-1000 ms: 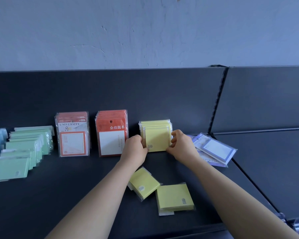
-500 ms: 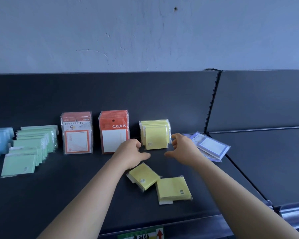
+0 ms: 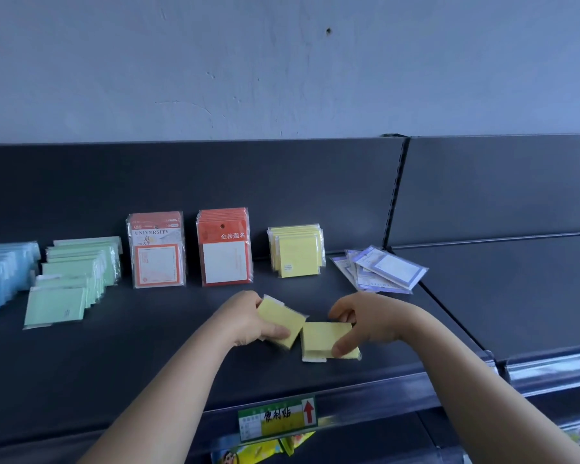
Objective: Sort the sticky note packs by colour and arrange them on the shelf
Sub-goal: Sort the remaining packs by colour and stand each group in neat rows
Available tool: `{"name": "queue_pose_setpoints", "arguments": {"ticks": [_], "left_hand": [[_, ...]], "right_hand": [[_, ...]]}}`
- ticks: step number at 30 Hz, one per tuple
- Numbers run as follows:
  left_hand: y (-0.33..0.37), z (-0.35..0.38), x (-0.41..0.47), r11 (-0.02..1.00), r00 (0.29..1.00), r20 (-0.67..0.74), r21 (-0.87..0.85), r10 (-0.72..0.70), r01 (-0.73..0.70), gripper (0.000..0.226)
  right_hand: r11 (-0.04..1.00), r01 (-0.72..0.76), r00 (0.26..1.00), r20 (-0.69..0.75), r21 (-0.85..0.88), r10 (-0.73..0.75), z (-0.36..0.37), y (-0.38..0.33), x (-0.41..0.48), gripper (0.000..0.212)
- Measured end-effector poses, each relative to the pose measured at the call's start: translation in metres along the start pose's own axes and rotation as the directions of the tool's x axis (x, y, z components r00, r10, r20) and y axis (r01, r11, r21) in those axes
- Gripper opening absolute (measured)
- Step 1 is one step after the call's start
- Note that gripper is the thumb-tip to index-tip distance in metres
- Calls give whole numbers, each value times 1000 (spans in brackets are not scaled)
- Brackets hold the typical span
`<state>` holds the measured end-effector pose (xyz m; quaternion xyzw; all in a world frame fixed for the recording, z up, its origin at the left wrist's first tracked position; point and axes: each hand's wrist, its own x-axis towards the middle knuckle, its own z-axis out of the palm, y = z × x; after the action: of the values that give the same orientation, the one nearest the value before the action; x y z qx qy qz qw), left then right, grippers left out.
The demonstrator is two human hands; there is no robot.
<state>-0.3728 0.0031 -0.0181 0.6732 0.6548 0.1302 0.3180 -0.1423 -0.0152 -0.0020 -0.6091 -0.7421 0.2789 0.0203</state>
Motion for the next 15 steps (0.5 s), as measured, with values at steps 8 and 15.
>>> {"name": "queue_pose_setpoints", "arguments": {"ticks": [8,15], "left_hand": [[-12,-7,-14,909,990,-139,-411,18,-74,31],[-21,0,-16,689,989,-149,-717,0,-108,23]], "right_hand": [[992,-31,995,-93,122,43,8,9,-6,52],[808,137,964,-264,573,24,11,7,-3,38]]}}
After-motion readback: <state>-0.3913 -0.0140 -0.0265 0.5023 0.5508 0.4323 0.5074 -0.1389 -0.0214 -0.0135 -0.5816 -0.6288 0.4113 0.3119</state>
